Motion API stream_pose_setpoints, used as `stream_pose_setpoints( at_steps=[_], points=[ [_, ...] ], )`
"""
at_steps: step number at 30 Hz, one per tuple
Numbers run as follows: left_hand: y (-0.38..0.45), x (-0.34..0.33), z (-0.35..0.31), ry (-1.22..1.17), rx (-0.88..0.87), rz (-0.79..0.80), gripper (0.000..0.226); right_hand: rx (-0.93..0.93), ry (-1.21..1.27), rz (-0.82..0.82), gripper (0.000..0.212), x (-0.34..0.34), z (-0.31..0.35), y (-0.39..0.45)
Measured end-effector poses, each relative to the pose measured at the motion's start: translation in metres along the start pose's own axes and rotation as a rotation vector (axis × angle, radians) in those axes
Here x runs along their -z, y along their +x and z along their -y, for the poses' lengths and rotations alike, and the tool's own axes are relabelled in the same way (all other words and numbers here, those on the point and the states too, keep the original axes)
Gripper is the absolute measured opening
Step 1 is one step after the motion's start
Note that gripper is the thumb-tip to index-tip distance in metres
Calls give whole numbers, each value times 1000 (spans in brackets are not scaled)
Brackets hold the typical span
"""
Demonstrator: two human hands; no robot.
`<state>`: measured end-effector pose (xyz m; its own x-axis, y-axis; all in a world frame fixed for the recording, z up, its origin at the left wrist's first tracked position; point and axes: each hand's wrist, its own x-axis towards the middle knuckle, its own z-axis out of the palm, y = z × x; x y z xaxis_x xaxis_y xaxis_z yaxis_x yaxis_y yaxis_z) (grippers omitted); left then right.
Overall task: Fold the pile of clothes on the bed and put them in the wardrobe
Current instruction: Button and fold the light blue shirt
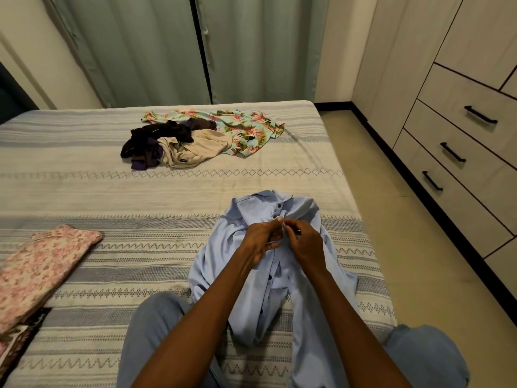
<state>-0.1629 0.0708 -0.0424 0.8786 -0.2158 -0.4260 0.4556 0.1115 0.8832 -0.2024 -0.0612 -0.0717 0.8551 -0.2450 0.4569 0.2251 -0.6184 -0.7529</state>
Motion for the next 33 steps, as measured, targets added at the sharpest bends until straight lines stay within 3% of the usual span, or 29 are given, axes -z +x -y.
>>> stream_pose_setpoints(
  at_steps=[4,10,13,19,23,26,29,33],
  points=[
    [3,-3,1,21,-39,-66,13,18,-22,0,17,-5,-2,0],
    [3,7,-4,70,56,-7,16,39,11,22,18,-4,-4,2],
    [5,12,-7,98,82,71,19,-59,163,61,17,0,-4,5],
    [4,0,-15,202,-200,-12,15,-225,367,71,19,2,-6,21],
    [16,-6,-27,135,-196,-82,14,-148,170,22,22,4,1,20],
    [31,2,-35,243,-233,-131,14,-173,3,65,18,-3,-2,-2],
    [40,4,-42,284,-225,-137,16,-170,-153,215,35,-15,-17,-22],
    [51,9,-34,272,-157,-115,17,-109,-353,285,57,-26,-32,-30]
  ],
)
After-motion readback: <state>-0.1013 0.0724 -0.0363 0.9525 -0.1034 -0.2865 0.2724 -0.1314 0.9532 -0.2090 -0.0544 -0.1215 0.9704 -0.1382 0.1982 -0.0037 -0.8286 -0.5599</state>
